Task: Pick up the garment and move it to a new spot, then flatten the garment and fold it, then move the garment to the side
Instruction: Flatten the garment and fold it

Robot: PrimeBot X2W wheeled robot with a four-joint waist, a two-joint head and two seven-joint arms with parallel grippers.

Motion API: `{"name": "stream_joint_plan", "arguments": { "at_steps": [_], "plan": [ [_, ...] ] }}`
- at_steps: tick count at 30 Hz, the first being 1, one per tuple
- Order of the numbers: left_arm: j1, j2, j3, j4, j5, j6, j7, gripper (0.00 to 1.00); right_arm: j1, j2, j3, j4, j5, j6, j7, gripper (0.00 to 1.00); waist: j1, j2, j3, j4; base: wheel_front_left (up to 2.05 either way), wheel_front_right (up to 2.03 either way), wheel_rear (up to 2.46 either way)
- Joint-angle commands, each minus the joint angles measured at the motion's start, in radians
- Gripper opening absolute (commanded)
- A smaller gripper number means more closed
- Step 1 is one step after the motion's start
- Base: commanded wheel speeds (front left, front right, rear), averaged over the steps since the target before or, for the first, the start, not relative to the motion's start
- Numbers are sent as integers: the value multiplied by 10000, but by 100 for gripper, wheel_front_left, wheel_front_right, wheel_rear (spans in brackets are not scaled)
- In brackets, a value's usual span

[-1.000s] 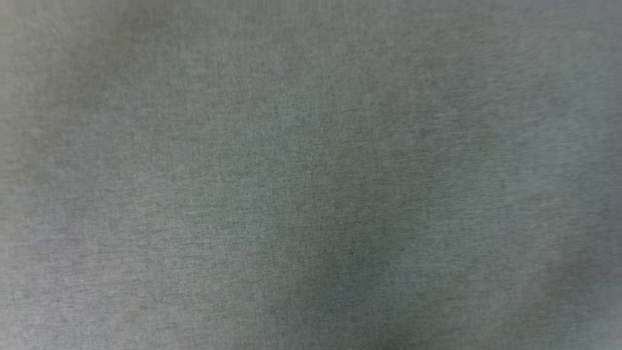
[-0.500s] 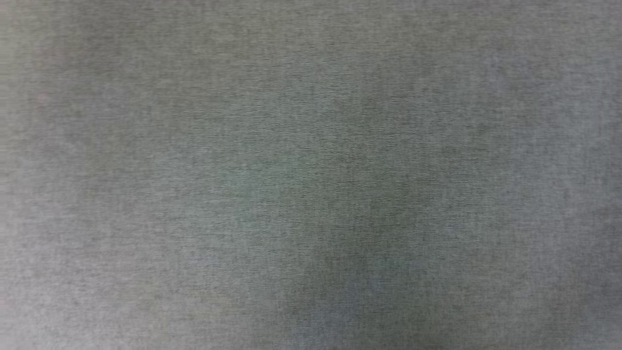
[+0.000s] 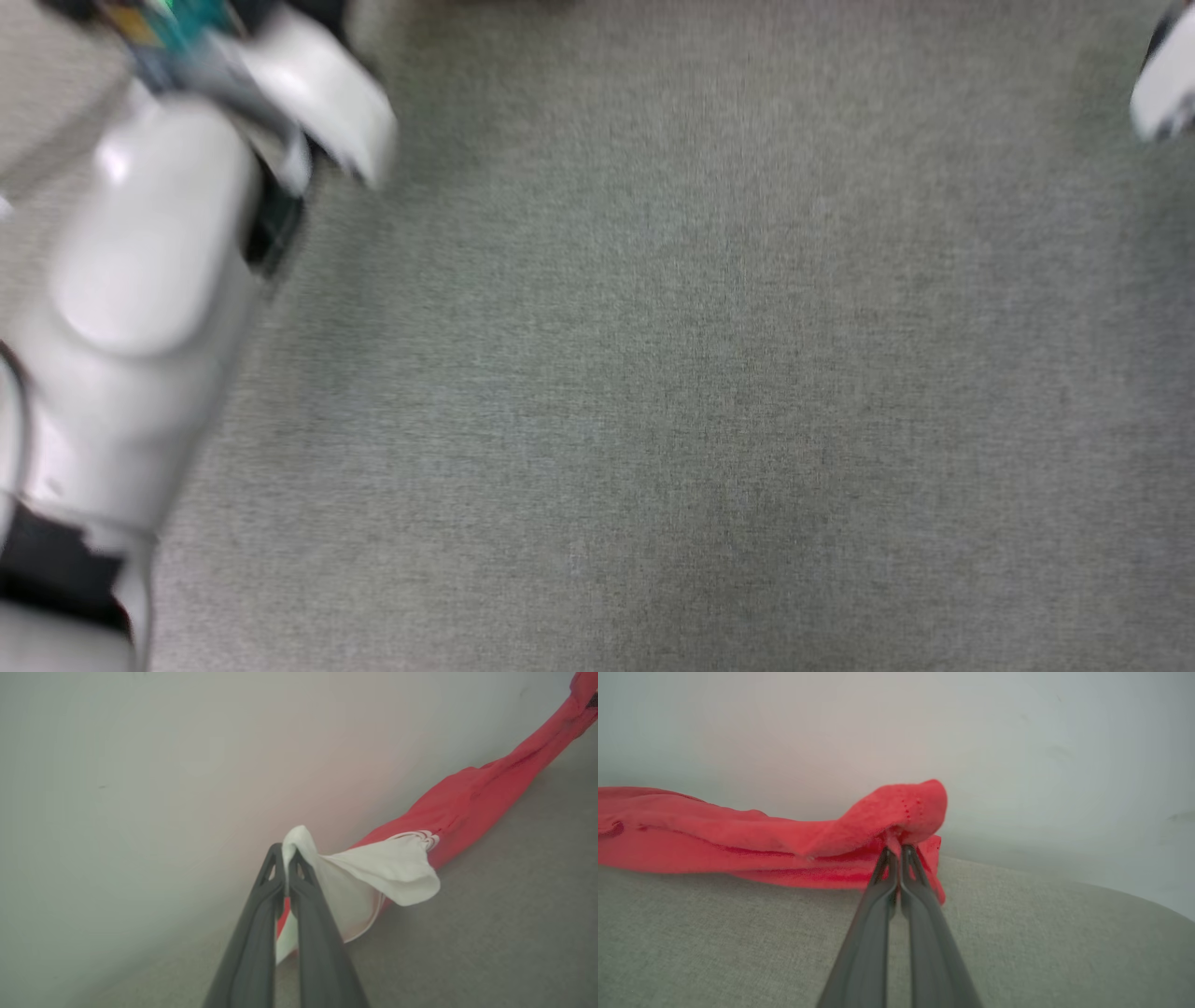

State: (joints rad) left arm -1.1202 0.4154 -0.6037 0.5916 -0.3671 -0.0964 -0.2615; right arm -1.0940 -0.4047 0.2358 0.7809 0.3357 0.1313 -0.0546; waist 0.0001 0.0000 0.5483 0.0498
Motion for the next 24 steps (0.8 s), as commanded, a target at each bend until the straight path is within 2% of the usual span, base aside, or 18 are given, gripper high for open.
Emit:
{"name": "stream_joint_plan", "arguments": {
  "at_steps": [1,7,13,20,24],
  "plan": [
    [441,-94,-108,-170,-45,47,-36,0,420,-116,125,-18,180,-11,-78,0,-1,0,-678,208,0,0,0],
    [3236,302,-808,-882,-440,18,675,0,2651,-526,1353,-668,1279,-11,178,0,-1,0,-2010,289,0,0,0],
    [5759,1270,-1354,-2173,-1072,-76,1824,0,4606,-1383,2025,-1466,2353,-11,484,0,-1,0,-3035,394,0,0,0],
    [7931,2454,-1503,-4066,-1830,302,2932,0,6431,-2162,2049,-2172,3088,-14,840,0,-1,0,-3981,428,0,0,0],
    [8651,2892,-1460,-4966,-2398,425,3568,0,7263,-2281,1833,-2505,3483,-14,1015,0,-1,0,-4290,461,0,0,0]
  ]
}}
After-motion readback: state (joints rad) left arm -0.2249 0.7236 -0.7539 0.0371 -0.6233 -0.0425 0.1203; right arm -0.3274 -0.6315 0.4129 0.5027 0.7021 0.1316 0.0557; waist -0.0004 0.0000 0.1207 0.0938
